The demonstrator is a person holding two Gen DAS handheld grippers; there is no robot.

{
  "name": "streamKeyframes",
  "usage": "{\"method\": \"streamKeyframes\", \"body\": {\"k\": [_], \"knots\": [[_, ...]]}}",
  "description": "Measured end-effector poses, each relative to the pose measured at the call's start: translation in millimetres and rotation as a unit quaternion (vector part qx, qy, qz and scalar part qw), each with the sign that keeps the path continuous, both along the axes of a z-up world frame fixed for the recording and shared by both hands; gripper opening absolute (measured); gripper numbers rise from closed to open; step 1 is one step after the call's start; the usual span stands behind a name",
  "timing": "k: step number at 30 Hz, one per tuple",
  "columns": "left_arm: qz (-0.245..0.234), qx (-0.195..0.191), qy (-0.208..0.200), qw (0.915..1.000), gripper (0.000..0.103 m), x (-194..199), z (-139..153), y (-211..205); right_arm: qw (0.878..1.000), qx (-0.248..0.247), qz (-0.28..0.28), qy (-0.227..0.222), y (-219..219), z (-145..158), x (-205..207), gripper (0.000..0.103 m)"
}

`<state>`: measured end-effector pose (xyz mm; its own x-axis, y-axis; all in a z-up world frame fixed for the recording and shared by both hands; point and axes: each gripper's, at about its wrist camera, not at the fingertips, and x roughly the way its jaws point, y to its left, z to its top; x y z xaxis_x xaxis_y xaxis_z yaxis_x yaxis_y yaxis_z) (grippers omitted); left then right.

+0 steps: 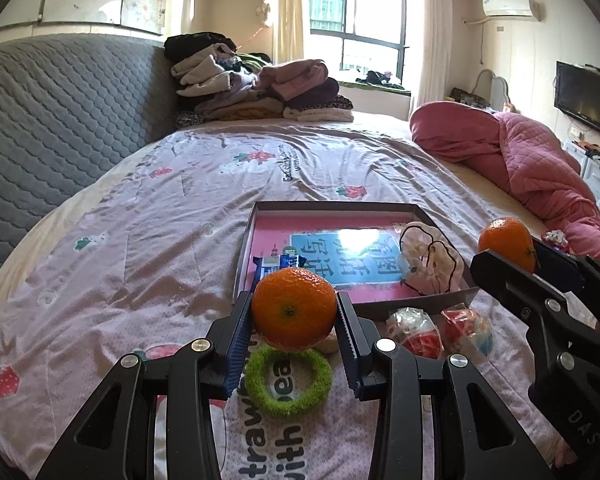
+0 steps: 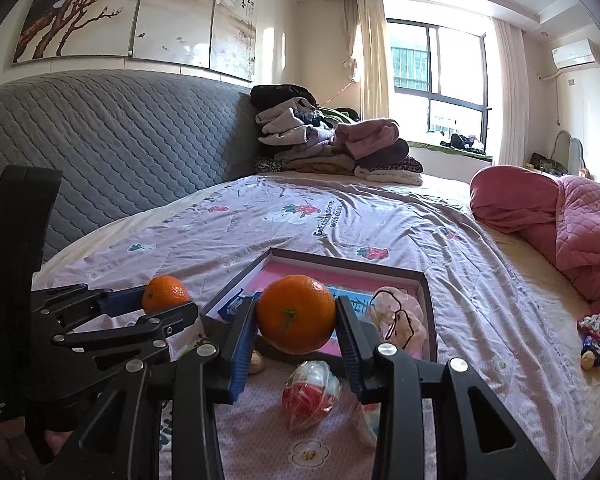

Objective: Organize objects
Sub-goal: 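Carry orange in left gripper while right gripper carries its orange toward tray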

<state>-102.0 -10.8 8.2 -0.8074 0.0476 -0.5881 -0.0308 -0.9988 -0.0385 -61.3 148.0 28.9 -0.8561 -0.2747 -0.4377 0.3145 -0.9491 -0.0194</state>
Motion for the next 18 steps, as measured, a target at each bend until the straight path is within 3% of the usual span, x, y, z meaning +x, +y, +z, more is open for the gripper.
{"method": "streamKeyframes", "body": {"k": [18], "knots": [[-0.006, -0.018, 0.002, 0.9998, 0.041, -49, 6, -2, 1.000, 0.005, -0.009, 0.010, -4, 10, -50, 0.039]]}}
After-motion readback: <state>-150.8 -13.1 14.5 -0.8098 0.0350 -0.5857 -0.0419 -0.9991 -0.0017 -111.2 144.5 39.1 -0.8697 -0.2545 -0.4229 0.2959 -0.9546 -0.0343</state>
